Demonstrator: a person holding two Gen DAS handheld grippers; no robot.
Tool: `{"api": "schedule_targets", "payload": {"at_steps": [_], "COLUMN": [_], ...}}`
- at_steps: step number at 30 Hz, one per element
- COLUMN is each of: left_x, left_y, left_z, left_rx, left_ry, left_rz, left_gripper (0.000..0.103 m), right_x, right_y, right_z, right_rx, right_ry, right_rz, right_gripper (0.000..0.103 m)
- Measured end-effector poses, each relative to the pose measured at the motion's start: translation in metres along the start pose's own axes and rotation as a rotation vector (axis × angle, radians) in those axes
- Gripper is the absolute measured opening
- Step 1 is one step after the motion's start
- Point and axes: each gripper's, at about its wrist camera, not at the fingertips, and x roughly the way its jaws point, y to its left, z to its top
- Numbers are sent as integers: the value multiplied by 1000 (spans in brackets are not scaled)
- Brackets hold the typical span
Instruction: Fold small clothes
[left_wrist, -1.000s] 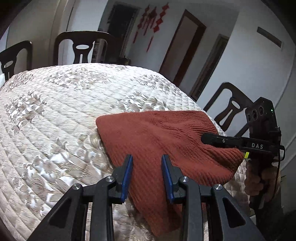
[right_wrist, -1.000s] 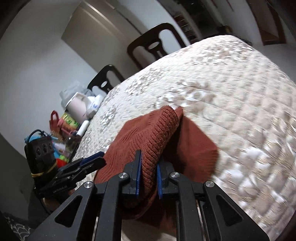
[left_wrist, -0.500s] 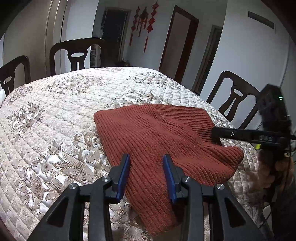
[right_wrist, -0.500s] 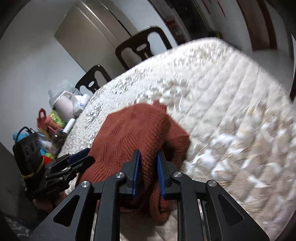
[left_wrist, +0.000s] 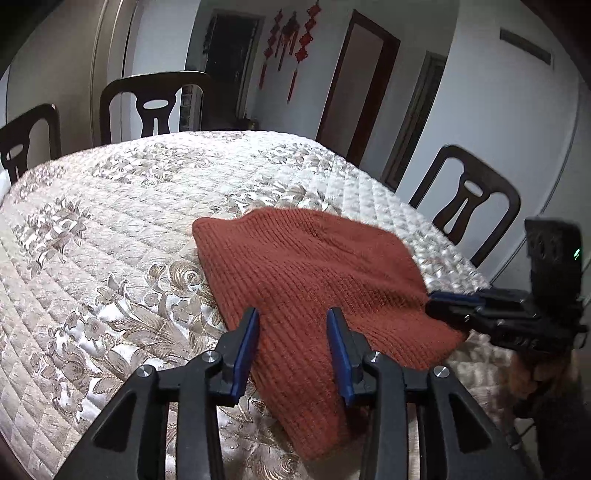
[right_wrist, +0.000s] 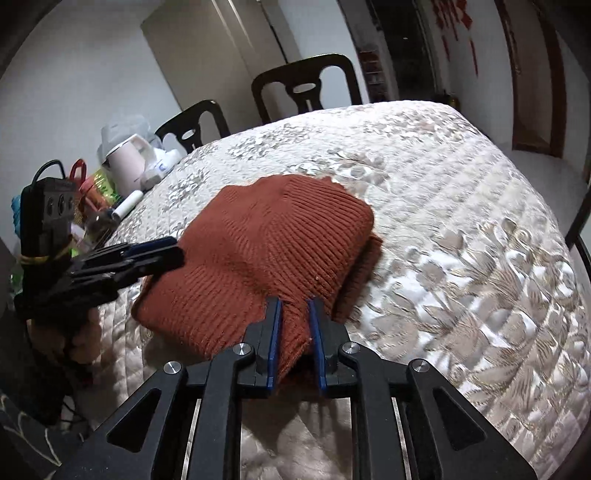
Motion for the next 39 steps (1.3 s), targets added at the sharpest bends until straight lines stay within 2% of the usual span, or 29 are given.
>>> {"api": "schedule_targets", "payload": {"at_steps": [2, 7, 11, 13, 19, 24, 28, 33, 39], "left_x": [-3, 7, 29, 41, 42, 13, -3, -9, 2], "left_y": [3, 8, 11, 12, 10, 10, 6, 3, 1], "left_z": [5, 21, 25, 21, 19, 15, 2, -12, -15], "left_rx": [-17, -22, -28, -33, -14, -21, -20, -38, -45], "left_ry": [-13, -31, 3, 33, 26, -4, 10, 28, 47], "left_rz": [-4, 26, 41, 59, 71, 50, 65, 75, 93], "left_gripper": [39, 39, 39, 40, 41, 40, 40, 40, 41], "right_x": [-1, -3, 24, 37, 28, 0, -11, 4, 4], "right_y": [4, 5, -9, -19, -17, 0, 17, 15, 12], "right_z": [4, 31, 43, 40, 41, 36, 22, 6, 4], "right_rx": [-13, 3, 41, 66, 64, 5, -51, -83, -87], "right_ry": [5, -68, -30, -2, -13, -51, -35, 29, 18], "right_rz": [-5, -27, -68, -69, -65, -37, -14, -61, -61], "right_gripper": [16, 16, 16, 16, 16, 16, 16, 16, 16]}}
